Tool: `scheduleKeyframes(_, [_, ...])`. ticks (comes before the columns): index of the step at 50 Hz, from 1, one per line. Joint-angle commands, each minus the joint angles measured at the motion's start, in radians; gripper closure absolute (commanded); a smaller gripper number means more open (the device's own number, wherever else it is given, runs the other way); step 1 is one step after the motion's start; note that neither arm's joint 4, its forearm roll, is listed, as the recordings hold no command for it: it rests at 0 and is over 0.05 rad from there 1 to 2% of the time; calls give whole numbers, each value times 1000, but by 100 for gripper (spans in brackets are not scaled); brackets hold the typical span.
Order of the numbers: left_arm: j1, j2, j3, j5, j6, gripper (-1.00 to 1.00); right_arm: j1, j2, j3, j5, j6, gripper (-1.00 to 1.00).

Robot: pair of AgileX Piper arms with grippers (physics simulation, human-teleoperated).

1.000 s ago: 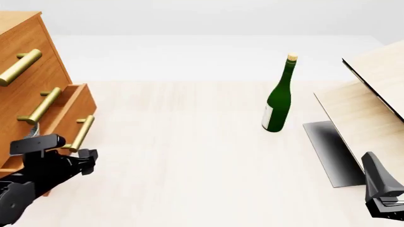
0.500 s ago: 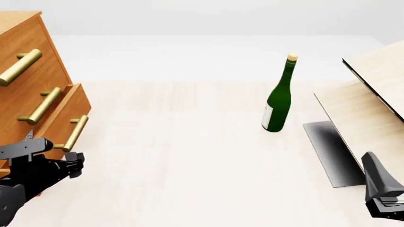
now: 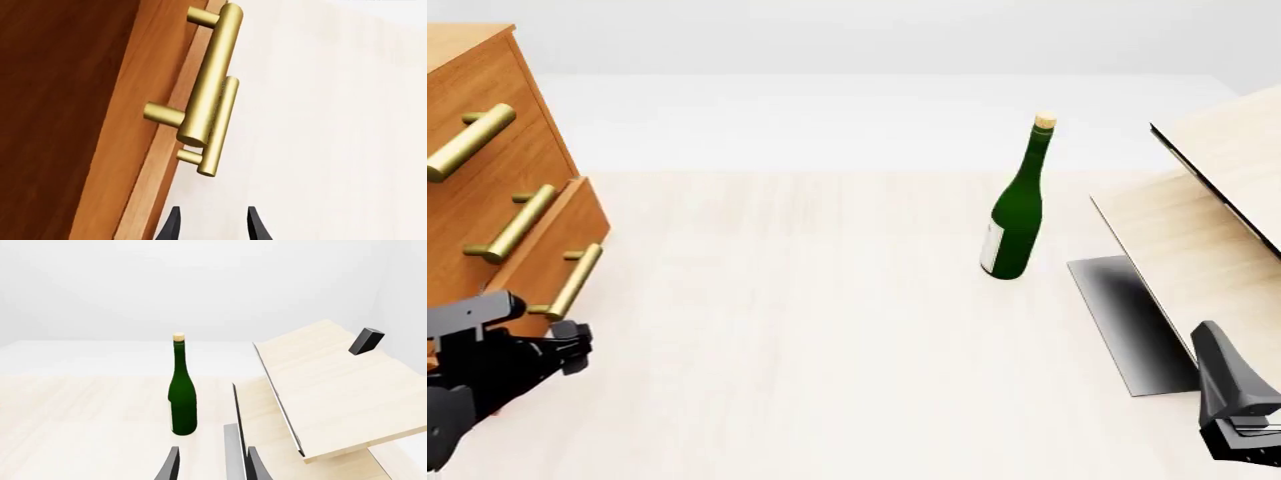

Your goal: Put the bowl in the bottom drawer of the cabinet and close it.

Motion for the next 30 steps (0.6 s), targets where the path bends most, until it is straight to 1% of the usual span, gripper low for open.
scheduleKeyframes(1, [49,34,-2,-10,-1,-100,0,0,0,0,0,-100])
scheduleKeyframes(11, [115,36,-1,-7,-13,-100,0,0,0,0,0,-100])
scheduleKeyframes(17, [140,29,-3,-5,-21,-100,0,0,0,0,0,-100])
scheduleKeyframes(20, [158,22,-4,-3,-32,-100,0,0,0,0,0,-100])
scheduleKeyframes(22, [170,30,-8,0,-67,-100,0,0,0,0,0,-100])
scheduleKeyframes(23, [176,23,-10,4,-56,-100,0,0,0,0,0,-100])
scheduleKeyframes(26, [193,24,-8,0,-62,-100,0,0,0,0,0,-100])
scheduleKeyframes(30, [220,21,-8,3,-89,-100,0,0,0,0,0,-100])
